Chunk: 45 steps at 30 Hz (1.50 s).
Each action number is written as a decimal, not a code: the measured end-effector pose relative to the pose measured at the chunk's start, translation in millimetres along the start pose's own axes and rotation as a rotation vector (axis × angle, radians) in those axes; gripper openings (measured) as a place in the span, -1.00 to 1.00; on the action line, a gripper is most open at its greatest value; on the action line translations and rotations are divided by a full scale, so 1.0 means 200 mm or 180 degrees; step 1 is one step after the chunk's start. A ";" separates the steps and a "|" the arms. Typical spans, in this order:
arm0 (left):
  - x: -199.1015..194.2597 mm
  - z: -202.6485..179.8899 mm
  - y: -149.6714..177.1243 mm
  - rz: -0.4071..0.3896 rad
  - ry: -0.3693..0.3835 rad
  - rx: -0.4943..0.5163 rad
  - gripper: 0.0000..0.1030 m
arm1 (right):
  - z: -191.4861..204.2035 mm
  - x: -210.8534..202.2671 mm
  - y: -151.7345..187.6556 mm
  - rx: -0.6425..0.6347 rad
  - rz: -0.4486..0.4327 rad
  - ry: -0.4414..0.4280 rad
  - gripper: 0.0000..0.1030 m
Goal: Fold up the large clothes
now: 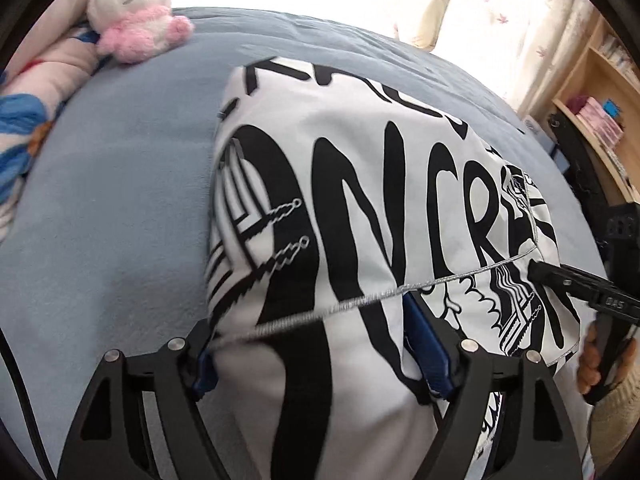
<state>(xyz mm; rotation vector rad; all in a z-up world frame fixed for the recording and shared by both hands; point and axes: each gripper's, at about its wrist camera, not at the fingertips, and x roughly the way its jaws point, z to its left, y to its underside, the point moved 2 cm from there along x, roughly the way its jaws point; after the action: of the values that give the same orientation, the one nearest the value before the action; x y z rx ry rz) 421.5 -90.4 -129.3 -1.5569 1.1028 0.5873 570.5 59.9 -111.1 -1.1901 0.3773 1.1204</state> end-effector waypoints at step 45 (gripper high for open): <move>-1.12 -1.30 0.69 -0.0587 -0.0855 0.0098 0.33 | 0.40 -1.10 0.58 -0.0279 -0.0201 0.0477 -0.41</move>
<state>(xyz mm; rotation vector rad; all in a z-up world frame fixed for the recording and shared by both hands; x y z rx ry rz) 153.6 -255.9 64.9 -1.4842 0.7544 0.6293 348.6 16.7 22.5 -1.3588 0.4054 1.0045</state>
